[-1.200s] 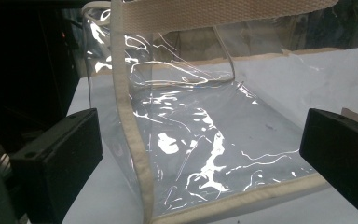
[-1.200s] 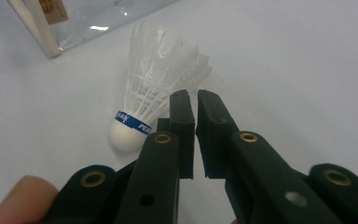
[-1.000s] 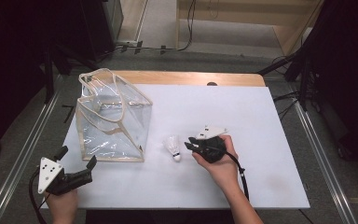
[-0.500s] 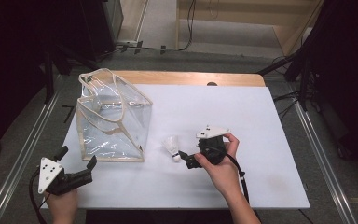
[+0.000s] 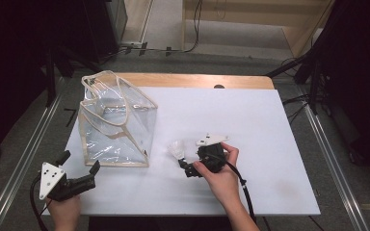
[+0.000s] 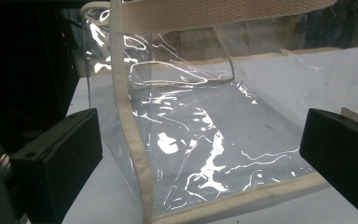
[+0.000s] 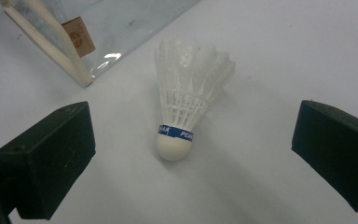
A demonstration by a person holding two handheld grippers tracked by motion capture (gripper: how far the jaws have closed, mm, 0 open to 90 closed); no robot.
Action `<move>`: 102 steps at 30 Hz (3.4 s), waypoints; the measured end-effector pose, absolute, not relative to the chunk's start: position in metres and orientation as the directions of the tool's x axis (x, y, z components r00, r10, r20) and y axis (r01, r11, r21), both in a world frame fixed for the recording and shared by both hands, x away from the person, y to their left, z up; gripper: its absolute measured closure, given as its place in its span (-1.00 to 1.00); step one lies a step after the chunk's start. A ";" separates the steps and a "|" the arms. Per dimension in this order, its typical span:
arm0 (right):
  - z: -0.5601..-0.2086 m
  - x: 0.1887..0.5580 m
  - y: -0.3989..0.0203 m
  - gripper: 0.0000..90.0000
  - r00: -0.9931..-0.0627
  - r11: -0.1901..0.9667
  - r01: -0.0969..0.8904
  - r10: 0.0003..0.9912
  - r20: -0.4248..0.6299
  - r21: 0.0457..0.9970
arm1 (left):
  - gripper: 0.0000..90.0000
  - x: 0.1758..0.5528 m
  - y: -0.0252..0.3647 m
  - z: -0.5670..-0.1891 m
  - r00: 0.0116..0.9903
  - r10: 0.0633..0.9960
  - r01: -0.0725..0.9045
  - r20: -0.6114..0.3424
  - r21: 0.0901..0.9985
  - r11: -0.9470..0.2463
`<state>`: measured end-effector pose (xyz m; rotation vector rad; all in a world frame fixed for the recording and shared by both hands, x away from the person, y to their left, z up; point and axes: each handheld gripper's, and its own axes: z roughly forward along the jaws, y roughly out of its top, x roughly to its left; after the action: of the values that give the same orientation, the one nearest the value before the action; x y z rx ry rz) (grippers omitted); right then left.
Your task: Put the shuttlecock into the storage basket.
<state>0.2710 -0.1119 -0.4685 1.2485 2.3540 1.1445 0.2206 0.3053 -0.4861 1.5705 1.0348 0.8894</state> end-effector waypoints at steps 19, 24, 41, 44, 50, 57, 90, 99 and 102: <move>-0.492 0.268 -0.092 -0.19 -0.515 0.272 0.657 0.843 0.155 0.704 | -1.00 0.221 0.306 -0.486 0.362 0.931 0.185 0.045 0.976 -0.119; -0.495 0.267 -0.088 -0.05 -0.520 0.275 0.665 0.837 0.167 0.694 | -1.00 0.221 0.305 -0.486 0.360 0.932 0.185 0.046 0.975 -0.120; -0.509 0.264 -0.080 0.36 -0.505 0.300 0.673 0.855 0.123 0.677 | -1.00 0.221 0.305 -0.486 0.361 0.932 0.186 0.045 0.975 -0.119; -0.510 0.264 -0.080 0.37 -0.508 0.293 0.673 0.850 0.137 0.679 | -1.00 0.221 0.305 -0.486 0.361 0.932 0.186 0.045 0.975 -0.119; -0.509 0.264 -0.082 0.38 -0.516 0.297 0.665 0.846 0.134 0.685 | -1.00 0.221 0.305 -0.486 0.361 0.932 0.186 0.045 0.975 -0.119; -0.502 0.263 -0.088 0.38 -0.518 0.281 0.648 0.844 0.140 0.708 | -1.00 0.221 0.305 -0.486 0.360 0.932 0.186 0.045 0.975 -0.119; -0.476 0.263 -0.096 0.39 -0.536 0.258 0.580 0.835 0.124 0.773 | -1.00 0.221 0.305 -0.486 0.361 0.931 0.186 0.044 0.975 -0.119; -0.469 0.264 -0.096 0.39 -0.536 0.252 0.567 0.836 0.119 0.784 | -1.00 0.221 0.305 -0.486 0.361 0.932 0.186 0.044 0.975 -0.118; -0.467 0.264 -0.097 0.38 -0.535 0.252 0.565 0.837 0.116 0.786 | -1.00 0.221 0.305 -0.486 0.361 0.931 0.185 0.045 0.976 -0.118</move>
<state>0.2643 -0.0965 -0.4672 1.2903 2.2031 1.1706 0.2212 0.3051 -0.4861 1.5695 1.0342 0.8877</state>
